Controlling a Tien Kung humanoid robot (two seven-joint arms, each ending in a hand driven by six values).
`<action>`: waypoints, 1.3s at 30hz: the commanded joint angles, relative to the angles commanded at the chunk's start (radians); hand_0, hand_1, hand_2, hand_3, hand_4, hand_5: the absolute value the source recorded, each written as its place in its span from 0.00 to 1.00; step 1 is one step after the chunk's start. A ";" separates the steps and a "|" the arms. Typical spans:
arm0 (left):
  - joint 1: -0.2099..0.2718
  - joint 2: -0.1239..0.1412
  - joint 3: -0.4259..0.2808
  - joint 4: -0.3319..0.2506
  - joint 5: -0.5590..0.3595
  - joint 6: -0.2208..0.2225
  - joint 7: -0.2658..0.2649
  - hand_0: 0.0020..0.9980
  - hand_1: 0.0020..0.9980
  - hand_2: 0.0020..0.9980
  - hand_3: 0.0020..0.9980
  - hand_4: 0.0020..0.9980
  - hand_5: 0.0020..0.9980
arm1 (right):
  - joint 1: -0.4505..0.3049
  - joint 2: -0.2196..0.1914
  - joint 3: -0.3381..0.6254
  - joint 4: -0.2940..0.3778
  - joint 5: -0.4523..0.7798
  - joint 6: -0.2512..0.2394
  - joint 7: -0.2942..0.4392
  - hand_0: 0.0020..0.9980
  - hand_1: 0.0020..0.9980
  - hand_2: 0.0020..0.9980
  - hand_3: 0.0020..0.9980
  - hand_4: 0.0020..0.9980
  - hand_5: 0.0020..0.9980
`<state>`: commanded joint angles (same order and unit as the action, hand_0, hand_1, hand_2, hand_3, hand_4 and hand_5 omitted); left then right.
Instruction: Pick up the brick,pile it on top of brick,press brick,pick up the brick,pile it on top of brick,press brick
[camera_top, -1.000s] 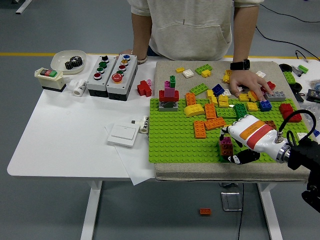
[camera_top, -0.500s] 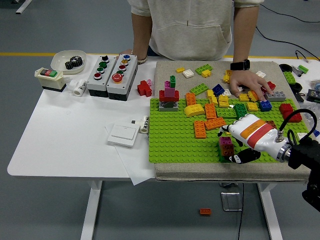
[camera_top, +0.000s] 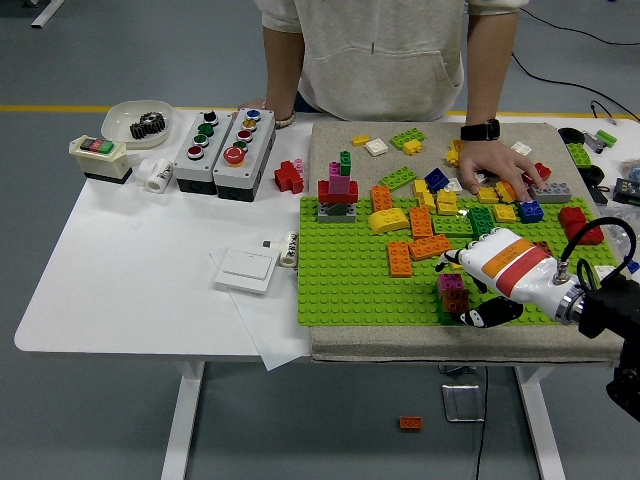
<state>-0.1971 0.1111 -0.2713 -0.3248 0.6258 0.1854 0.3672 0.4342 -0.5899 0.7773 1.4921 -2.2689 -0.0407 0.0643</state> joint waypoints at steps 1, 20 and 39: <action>0.000 0.000 0.000 0.000 0.000 0.000 0.000 0.85 0.81 0.82 0.62 0.71 0.68 | 0.000 0.000 0.000 0.000 0.000 0.000 0.000 0.24 0.18 0.25 0.71 0.91 0.36; 0.005 -0.001 -0.009 0.000 0.016 -0.002 0.006 0.85 0.81 0.82 0.62 0.71 0.68 | -0.014 0.005 0.001 0.008 0.000 -0.016 -0.005 0.25 0.18 0.25 0.73 0.92 0.37; 0.007 0.001 -0.008 0.000 0.017 -0.001 0.005 0.86 0.81 0.82 0.62 0.71 0.68 | -0.214 0.001 0.174 0.134 0.000 -0.160 -0.020 0.44 0.48 0.58 0.75 1.00 0.44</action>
<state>-0.1902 0.1122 -0.2789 -0.3247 0.6424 0.1845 0.3719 0.2202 -0.5887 0.9510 1.6257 -2.2689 -0.2009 0.0446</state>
